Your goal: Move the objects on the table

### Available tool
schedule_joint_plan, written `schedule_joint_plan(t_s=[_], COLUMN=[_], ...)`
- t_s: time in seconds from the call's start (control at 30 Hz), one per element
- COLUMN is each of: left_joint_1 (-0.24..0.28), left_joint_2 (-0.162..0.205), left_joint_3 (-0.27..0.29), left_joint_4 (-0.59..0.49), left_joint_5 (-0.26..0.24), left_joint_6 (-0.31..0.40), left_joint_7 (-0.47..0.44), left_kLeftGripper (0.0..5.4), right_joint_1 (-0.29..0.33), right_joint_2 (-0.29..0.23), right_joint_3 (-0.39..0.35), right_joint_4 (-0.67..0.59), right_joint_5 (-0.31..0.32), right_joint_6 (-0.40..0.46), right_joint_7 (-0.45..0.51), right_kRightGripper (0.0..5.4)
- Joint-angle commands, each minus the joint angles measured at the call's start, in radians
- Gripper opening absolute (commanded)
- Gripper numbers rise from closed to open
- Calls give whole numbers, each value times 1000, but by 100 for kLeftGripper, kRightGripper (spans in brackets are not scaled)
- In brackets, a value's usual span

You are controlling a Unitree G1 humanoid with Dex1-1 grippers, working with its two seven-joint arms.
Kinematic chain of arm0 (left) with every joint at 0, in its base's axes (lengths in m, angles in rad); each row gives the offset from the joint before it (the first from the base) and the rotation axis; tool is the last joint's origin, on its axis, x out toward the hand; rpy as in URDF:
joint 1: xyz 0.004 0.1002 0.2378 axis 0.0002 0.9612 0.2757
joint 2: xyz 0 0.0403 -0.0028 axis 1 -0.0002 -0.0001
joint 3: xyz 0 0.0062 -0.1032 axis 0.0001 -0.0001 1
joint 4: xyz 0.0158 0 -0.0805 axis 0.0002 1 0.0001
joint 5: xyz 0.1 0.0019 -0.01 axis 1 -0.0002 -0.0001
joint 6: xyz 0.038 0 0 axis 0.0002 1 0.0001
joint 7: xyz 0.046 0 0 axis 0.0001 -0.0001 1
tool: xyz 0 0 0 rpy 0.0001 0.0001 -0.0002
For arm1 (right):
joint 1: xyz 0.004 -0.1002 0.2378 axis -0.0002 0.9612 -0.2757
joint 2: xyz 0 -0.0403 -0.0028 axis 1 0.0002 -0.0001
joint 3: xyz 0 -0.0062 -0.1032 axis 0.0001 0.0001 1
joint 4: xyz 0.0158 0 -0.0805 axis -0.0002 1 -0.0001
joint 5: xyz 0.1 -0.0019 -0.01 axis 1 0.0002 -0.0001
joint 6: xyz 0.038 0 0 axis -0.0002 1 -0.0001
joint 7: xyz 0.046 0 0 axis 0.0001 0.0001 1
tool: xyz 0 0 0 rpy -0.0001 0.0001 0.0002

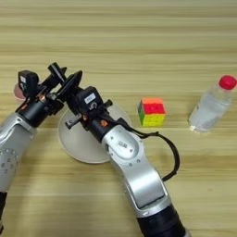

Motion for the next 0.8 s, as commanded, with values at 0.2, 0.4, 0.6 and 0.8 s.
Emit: schedule_joint_plan(t_s=[0.2,0.4,0.6,0.8], left_joint_1=[24,27,16,17], left_joint_2=[16,12,12,15], left_joint_3=[27,27,31,34], left_joint_4=[-71,-74,-54,-54], left_joint_5=[-36,-48,-60,-61], left_joint_6=[21,28,41,44], left_joint_7=[5,3,8,10], left_kLeftGripper=[230,151,109,101], right_joint_1=[-12,-16,-28,-32], right_joint_2=[2,3,9,12], right_joint_3=[-6,-10,-7,-4], right_joint_4=[3,4,-21,-26], right_joint_5=[-2,0,-4,-6], right_joint_6=[6,8,28,36], right_joint_7=[-1,0,-3,-5], right_kRightGripper=[93,93,93,93])
